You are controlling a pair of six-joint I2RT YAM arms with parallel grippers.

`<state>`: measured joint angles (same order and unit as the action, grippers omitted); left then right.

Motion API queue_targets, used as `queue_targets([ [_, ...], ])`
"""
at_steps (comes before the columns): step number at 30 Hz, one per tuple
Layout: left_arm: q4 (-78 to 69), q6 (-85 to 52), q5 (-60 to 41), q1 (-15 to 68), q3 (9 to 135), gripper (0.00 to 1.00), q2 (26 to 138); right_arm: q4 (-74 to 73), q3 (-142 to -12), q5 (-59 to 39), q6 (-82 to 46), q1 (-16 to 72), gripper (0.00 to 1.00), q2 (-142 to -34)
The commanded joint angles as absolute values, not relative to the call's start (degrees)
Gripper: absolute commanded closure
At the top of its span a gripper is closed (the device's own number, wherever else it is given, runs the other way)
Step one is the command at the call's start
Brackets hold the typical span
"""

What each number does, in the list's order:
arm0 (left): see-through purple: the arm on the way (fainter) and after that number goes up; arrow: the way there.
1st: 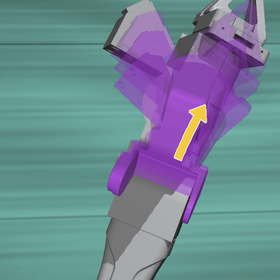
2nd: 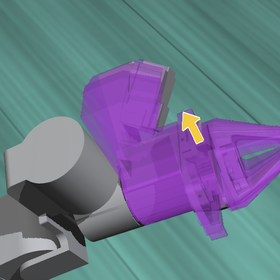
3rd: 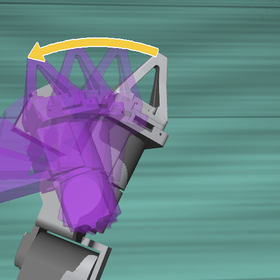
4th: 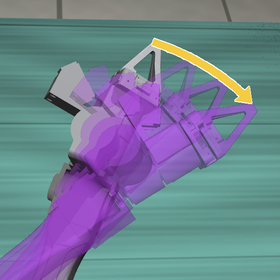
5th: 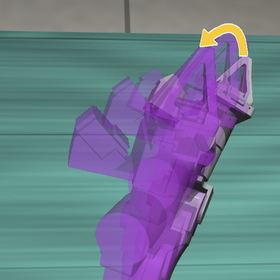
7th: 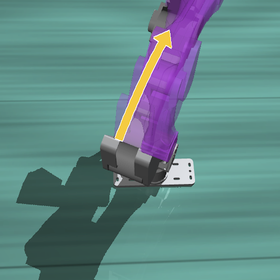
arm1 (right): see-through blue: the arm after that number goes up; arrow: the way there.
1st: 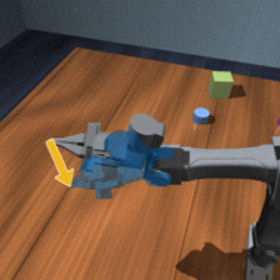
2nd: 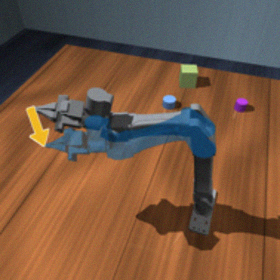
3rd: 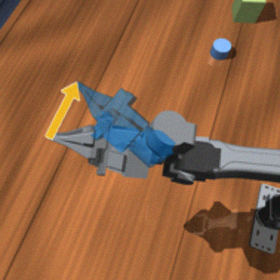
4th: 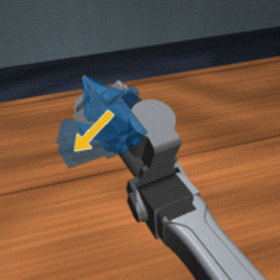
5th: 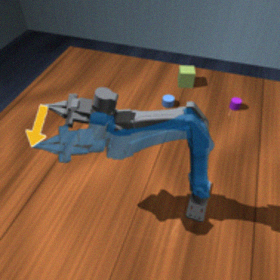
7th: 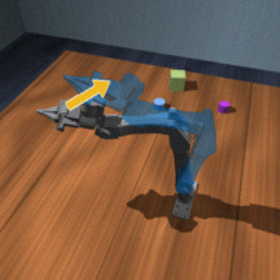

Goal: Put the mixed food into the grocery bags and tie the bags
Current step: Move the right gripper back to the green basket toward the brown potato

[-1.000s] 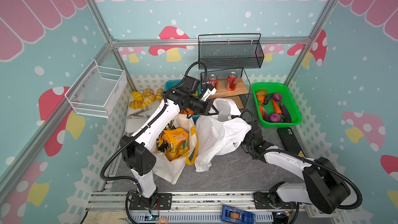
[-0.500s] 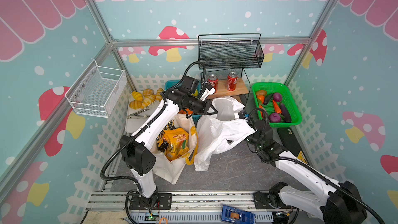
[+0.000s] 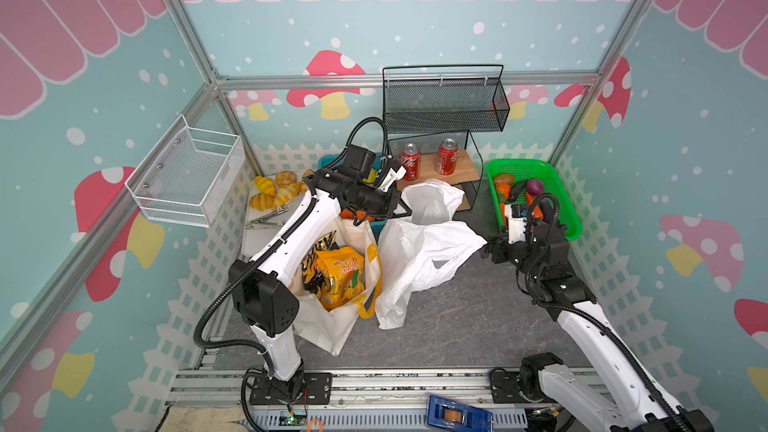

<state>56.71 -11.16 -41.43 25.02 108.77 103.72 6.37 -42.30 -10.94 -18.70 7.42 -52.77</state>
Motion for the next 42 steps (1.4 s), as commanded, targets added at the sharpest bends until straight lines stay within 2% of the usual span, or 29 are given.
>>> queue_targets([
  [1, 56.25, -10.46, -40.82, 24.7, 108.37, 1.0, 102.74, 3.33, -44.76, -7.88, -22.6, 2.38, 0.1, -57.22],
  [4, 56.23, -10.63, -41.2, 24.7, 108.49, 1.0, 102.66, -1.25, -47.79, -6.22, -24.55, -3.51, 0.11, -65.44],
  [8, 56.25, -10.81, -41.91, 24.72, 108.59, 1.0, 102.22, -4.32, -58.07, -6.66, -22.25, -9.61, 0.15, -82.6],
  [15, 56.25, -11.17, -42.1, 24.73, 108.64, 1.0, 102.19, -0.68, -79.46, -12.47, -16.83, -11.49, 0.22, -107.87],
  [18, 56.24, -11.13, -41.83, 24.76, 108.65, 1.0, 102.04, -0.96, -86.15, -15.43, -19.31, -11.39, 0.25, -115.75],
  [22, 56.23, -11.16, -41.4, 24.75, 108.59, 1.0, 101.87, -4.1, -92.6, -15.43, -22.18, -11.17, 0.29, -122.59],
  [28, 56.25, -11.25, -41.49, 24.76, 108.63, 1.0, 101.76, -0.23, -107.09, -17.91, -23.55, -10.84, 0.39, -133.87],
  [34, 56.16, -11.25, -41.55, 24.76, 108.64, 1.0, 101.51, 5.6, -117.44, -18.84, -23.55, -10.01, 0.4, -141.61],
  [42, 56.07, -11.49, -41.97, 24.83, 108.63, 1.0, 101.58, 11.44, -122.71, -17.96, -21.43, -9.48, 0.37, -145.92],
])
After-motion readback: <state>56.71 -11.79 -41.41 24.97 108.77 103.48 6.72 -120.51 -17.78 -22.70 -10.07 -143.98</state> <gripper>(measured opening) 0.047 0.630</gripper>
